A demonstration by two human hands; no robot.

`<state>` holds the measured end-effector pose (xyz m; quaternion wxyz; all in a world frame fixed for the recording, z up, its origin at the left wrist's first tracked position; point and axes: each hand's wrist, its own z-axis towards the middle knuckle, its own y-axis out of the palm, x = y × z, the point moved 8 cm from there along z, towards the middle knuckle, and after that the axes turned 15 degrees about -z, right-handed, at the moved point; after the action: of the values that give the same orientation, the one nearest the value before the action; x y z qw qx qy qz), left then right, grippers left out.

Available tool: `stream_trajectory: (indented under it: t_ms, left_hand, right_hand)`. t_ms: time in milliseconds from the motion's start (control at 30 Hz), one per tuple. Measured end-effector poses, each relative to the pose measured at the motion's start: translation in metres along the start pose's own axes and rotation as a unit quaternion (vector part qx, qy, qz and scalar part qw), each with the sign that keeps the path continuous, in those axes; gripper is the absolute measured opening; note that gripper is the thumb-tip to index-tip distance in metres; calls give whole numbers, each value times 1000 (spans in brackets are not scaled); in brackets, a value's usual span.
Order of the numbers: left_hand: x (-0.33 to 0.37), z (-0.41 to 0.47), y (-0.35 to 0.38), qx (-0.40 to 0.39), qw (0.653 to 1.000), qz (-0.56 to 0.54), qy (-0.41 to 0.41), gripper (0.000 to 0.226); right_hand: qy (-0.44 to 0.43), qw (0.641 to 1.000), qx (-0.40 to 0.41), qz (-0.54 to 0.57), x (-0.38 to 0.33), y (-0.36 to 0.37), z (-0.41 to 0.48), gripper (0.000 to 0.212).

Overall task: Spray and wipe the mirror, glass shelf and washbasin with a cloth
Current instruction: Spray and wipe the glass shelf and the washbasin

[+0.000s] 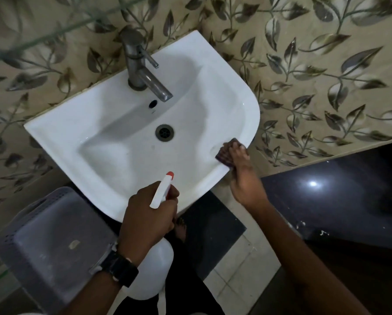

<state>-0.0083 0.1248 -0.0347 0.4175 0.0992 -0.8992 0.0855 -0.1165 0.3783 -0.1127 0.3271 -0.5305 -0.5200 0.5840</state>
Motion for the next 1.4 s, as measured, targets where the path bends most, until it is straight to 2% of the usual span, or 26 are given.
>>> stream_trajectory:
  t_ms: [133, 333, 433, 533, 633, 800, 967, 1033, 1133, 1233, 1300, 1400]
  left_hand:
    - [9, 5, 10, -6, 1000, -14, -5, 30]
    - [19, 11, 14, 2, 999, -34, 3, 37]
    - [23, 16, 11, 12, 998, -53, 13, 44]
    - [25, 22, 6, 31, 995, -89, 14, 37]
    - [31, 31, 2, 39, 992, -115, 18, 36]
    - [40, 43, -10, 64, 989, -134, 12, 40]
    - [50, 51, -22, 90, 988, -122, 25, 32]
    - [52, 54, -26, 95, 987, -126, 31, 30]
    - [54, 56, -28, 96, 986, -135, 34, 30]
    - [51, 56, -30, 93, 986, -138, 28, 35]
    - [50, 54, -34, 92, 986, -134, 32, 35]
    - [45, 50, -43, 97, 987, -123, 30, 31]
  right_hand:
    - [69, 996, 27, -55, 51, -28, 79, 69]
    - [60, 991, 10, -116, 68, -53, 166, 74]
    - [10, 991, 13, -133, 58, -62, 199, 74]
    - [-52, 983, 6, -178, 38, -58, 239, 73]
    - [-79, 980, 0, -181, 15, -52, 286, 70]
    - [-71, 989, -15, -131, -32, -50, 359, 69]
    - [-25, 994, -12, -108, -68, -51, 371, 70]
    - [-70, 994, 4, -86, -83, -41, 355, 67]
    - [-188, 980, 37, -60, -114, -20, 319, 61]
    - [-284, 956, 14, -66, -126, -11, 296, 61]
    - [-254, 966, 32, -46, -105, -22, 309, 60]
    - [-109, 992, 21, -55, -59, -33, 361, 75]
